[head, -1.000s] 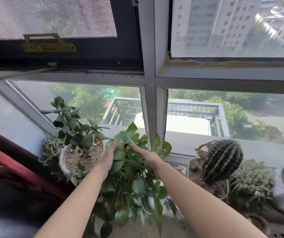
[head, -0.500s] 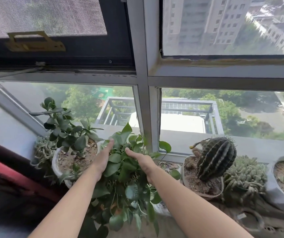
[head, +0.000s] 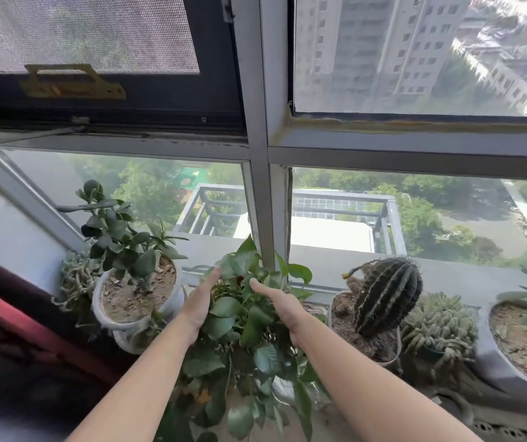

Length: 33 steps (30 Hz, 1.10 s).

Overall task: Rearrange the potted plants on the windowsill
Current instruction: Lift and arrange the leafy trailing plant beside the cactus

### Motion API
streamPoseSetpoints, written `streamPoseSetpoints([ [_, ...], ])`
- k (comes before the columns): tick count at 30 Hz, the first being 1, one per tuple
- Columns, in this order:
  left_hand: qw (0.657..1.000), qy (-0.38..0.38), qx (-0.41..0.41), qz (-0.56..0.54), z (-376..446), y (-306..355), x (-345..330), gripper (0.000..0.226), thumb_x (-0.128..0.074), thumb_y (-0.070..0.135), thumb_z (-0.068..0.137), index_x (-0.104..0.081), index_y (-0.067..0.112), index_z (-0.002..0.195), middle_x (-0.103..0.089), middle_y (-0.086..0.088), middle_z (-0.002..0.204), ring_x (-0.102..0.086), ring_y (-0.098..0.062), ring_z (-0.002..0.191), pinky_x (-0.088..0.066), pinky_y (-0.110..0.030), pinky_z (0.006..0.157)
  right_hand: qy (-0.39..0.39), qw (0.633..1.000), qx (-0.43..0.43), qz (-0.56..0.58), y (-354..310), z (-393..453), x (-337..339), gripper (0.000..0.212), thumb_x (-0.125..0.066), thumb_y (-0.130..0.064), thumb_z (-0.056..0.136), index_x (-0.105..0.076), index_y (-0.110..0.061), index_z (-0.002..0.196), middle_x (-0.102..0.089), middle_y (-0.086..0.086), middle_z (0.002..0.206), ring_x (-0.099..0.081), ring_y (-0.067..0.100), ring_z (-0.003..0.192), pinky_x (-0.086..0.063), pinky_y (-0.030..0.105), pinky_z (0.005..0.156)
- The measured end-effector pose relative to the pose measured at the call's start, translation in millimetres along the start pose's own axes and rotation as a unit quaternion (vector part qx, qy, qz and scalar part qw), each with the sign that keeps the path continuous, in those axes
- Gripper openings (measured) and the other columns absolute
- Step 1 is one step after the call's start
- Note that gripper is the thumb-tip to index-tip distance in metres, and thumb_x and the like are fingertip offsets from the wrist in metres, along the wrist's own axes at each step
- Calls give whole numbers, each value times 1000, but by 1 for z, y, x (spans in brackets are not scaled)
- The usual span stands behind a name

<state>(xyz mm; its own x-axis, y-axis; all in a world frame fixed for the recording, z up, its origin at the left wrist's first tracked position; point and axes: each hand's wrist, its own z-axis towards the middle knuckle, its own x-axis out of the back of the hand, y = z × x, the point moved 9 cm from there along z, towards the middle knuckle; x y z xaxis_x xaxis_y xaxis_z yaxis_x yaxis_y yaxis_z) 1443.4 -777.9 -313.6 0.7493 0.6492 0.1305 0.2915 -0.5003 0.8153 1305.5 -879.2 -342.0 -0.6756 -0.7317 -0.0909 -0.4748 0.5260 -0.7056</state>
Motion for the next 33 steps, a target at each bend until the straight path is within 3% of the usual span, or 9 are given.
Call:
streamPoseSetpoints([
  [4, 1000, 20, -11, -12, -2, -2, -8, 55, -48, 77, 83, -52, 49, 130, -29, -1, 159, -40, -13, 132, -32, -35, 103, 5, 1000, -5, -14, 5, -8, 19, 121, -77, -78, 42, -51, -15, 142, -54, 6, 143, -50, 27, 129, -34, 45, 114],
  [6, 1000, 8, -4, -17, -2, -9, -16, 70, -49, 81, 75, -60, 41, 132, -46, -7, 154, -48, -20, 132, -37, -43, 109, 8, 1000, -10, -15, 8, -12, 31, 119, -78, -78, 40, -55, -17, 139, -56, 6, 141, -51, 28, 128, -34, 46, 114],
  [9, 999, -18, 0, -29, -3, -14, -32, 71, -52, 83, 69, -75, 35, 115, -77, -4, 117, -67, -24, 112, -48, -45, 101, 14, 1000, -7, -14, 10, -16, 44, 115, -77, -78, 39, -59, -18, 135, -60, 7, 137, -54, 28, 126, -35, 45, 113],
  [18, 998, -13, -15, -62, -4, -6, -37, 52, -49, 70, 85, -82, 31, 96, -82, -2, 92, -78, -15, 79, -58, -24, 54, 14, 1000, 2, 17, 11, -18, 34, 120, -80, -75, 39, -55, -13, 139, -60, 8, 137, -54, 29, 126, -36, 45, 113],
  [20, 998, 0, -15, -57, -2, -6, -34, 54, -48, 66, 88, -79, 25, 106, -82, -5, 97, -77, -20, 89, -60, -29, 65, 26, 999, 2, 19, 11, -17, 36, 118, -80, -74, 42, -54, -12, 139, -60, 7, 137, -54, 28, 125, -37, 44, 112],
  [23, 998, 25, 10, -56, 2, -12, -24, 63, -46, 62, 91, -72, 13, 121, -74, -14, 113, -64, -33, 116, -47, -46, 101, 15, 1000, 0, 9, 11, -16, 38, 104, -78, -71, 47, -62, -14, 132, -66, 8, 129, -60, 28, 118, -40, 45, 111],
  [25, 999, 13, 23, -43, 2, -14, -24, 65, -46, 63, 91, -71, 11, 122, -73, -14, 113, -61, -34, 119, -42, -48, 108, 10, 1000, -7, -20, 12, -16, 42, 100, -74, -73, 52, -61, -15, 133, -65, 8, 131, -59, 28, 119, -40, 44, 111],
  [30, 999, -3, 27, -22, 7, -12, -15, 70, -48, 66, 88, -68, 10, 124, -71, -15, 106, -62, -27, 96, -48, -36, 80, -19, 990, -15, -136, -9, -27, 45, 94, -55, -80, 72, -46, -23, 146, -44, 10, 152, -42, 31, 137, -25, 47, 118],
  [33, 999, -12, 34, 30, 9, -8, -6, 82, -50, 75, 77, -61, 14, 130, -57, -13, 98, -51, -29, 89, -40, -36, 81, -42, 978, -65, -192, -28, -41, 52, 96, -39, -85, 76, -33, -27, 152, -29, 17, 158, -34, 44, 140, -30, 62, 109],
])
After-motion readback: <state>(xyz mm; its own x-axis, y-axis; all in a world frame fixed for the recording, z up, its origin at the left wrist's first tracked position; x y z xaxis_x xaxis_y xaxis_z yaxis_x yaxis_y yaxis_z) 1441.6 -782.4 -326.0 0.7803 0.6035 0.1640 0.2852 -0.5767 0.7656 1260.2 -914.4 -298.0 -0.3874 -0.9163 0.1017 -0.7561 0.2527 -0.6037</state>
